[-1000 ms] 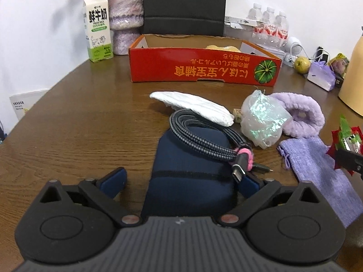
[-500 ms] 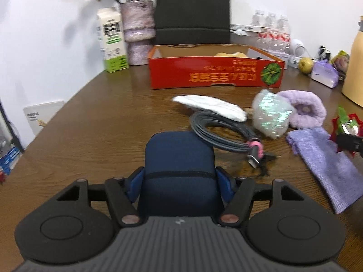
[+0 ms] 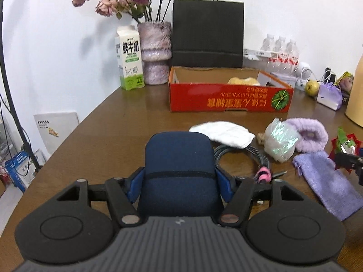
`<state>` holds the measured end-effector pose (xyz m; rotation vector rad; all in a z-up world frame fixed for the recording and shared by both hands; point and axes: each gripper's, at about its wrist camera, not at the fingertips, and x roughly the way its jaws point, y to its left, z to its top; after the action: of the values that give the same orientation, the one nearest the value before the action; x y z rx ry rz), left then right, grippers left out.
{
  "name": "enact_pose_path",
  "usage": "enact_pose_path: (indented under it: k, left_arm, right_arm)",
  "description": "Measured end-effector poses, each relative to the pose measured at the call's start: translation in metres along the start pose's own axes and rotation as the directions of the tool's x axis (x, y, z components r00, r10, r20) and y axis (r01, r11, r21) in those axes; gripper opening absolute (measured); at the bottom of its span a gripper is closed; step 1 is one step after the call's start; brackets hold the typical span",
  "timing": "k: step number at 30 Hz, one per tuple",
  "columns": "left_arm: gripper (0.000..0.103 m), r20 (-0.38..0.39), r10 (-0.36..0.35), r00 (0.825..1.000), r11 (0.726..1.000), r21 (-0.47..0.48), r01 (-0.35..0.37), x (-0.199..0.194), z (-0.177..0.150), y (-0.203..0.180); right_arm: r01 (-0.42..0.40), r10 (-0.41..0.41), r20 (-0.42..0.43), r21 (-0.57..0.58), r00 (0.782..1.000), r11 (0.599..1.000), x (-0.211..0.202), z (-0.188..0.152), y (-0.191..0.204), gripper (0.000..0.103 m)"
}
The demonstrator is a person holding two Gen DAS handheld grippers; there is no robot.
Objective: Organize objects
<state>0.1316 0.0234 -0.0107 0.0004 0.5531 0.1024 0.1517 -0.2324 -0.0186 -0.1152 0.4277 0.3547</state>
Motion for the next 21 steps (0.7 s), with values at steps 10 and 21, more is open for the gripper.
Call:
enact_pose_path:
  k: [10, 21]
  left_arm:
    - [0.066, 0.062, -0.043, 0.997, 0.999, 0.007, 0.043, -0.004, 0.024, -0.012]
    - [0.066, 0.114, -0.082, 0.990, 0.997, 0.006, 0.082, 0.002, 0.057, -0.022]
  right_arm:
    - [-0.024, 0.025, 0.061, -0.022, 0.998, 0.999, 0.000, 0.035, 0.008, 0.034]
    - [-0.036, 0.038, 0.101, -0.027, 0.994, 0.999, 0.014, 0.071, 0.010, 0.034]
